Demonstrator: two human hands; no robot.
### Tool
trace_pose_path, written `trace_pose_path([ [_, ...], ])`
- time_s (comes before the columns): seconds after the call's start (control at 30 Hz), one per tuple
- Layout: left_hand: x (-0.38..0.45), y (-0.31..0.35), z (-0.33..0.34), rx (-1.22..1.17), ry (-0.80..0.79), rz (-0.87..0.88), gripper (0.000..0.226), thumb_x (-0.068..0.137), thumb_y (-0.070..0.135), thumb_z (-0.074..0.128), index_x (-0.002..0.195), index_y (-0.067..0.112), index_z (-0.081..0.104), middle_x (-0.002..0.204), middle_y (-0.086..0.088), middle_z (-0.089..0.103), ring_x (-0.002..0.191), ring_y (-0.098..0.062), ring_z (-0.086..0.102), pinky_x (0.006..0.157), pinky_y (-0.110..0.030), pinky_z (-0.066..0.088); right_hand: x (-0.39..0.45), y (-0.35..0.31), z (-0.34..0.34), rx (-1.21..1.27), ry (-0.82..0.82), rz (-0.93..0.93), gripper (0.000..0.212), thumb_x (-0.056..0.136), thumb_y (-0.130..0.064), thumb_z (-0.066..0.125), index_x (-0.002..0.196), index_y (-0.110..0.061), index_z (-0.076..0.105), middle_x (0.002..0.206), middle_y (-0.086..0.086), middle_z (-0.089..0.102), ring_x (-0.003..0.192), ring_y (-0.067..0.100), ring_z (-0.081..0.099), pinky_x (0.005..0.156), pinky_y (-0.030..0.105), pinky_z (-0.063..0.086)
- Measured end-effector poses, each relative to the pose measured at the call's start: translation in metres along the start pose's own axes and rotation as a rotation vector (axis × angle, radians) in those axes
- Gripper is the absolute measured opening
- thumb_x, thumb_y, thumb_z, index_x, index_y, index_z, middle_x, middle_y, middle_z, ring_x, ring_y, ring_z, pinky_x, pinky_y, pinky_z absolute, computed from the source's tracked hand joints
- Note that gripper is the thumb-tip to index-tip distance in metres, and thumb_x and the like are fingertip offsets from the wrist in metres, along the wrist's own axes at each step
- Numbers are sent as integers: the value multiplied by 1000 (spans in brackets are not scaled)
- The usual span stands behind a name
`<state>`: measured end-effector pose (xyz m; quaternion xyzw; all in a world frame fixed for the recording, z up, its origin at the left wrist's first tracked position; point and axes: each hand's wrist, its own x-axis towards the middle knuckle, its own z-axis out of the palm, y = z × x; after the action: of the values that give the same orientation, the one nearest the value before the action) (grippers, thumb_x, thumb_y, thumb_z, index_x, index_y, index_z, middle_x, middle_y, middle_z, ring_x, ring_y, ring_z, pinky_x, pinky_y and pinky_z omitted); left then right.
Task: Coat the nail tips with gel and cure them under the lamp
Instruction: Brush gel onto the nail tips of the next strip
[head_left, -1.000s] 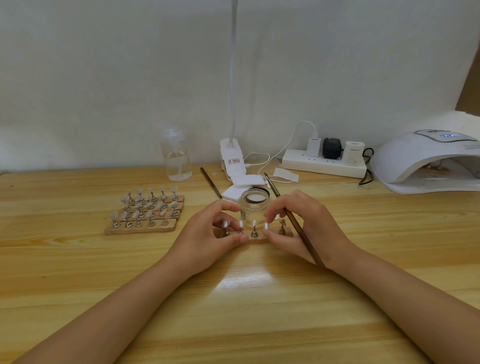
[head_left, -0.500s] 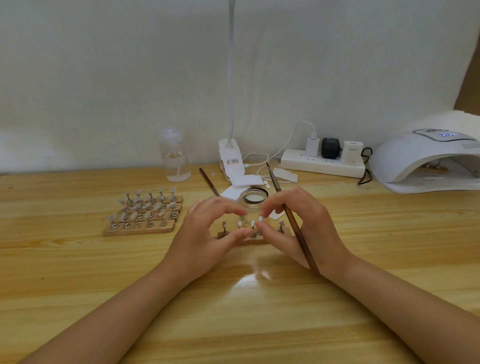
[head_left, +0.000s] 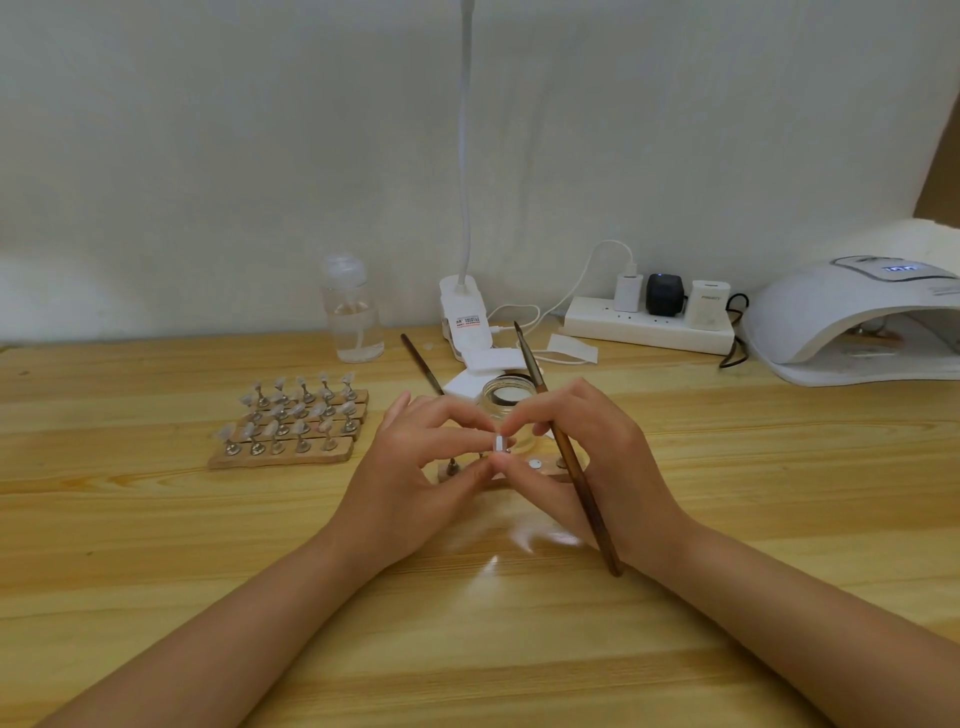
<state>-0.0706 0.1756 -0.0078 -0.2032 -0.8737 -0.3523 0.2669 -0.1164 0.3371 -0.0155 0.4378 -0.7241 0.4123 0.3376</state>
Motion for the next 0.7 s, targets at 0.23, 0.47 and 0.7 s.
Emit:
trace_pose_path([
  [0.23,1,0,-1,-27,59,1,17,74,19,70,88,29,67,90,10,67,89,-4,58,108,-47,21,2,0,0,-19,0,1,27,74,-29,68,90,-8,66,90,-17,52,79,-5,44,76,6,39],
  [0.47,2,-3,0,-73,146,-93,17,73,16,70,83,30,67,87,22,65,93,1,60,106,-26,16,9,-2,-13,144,20,185,17,93,-27,45,103,-25,58,83,-6,67,71,6,61,69,16,48],
  [0.7,2,-3,-1,-92,163,-138,24,73,9,72,81,31,66,86,24,65,94,3,59,109,-36,19,34,0,-26,431,67,604,38,83,-52,36,92,-34,68,39,-3,45,38,-1,41,49,4,36],
])
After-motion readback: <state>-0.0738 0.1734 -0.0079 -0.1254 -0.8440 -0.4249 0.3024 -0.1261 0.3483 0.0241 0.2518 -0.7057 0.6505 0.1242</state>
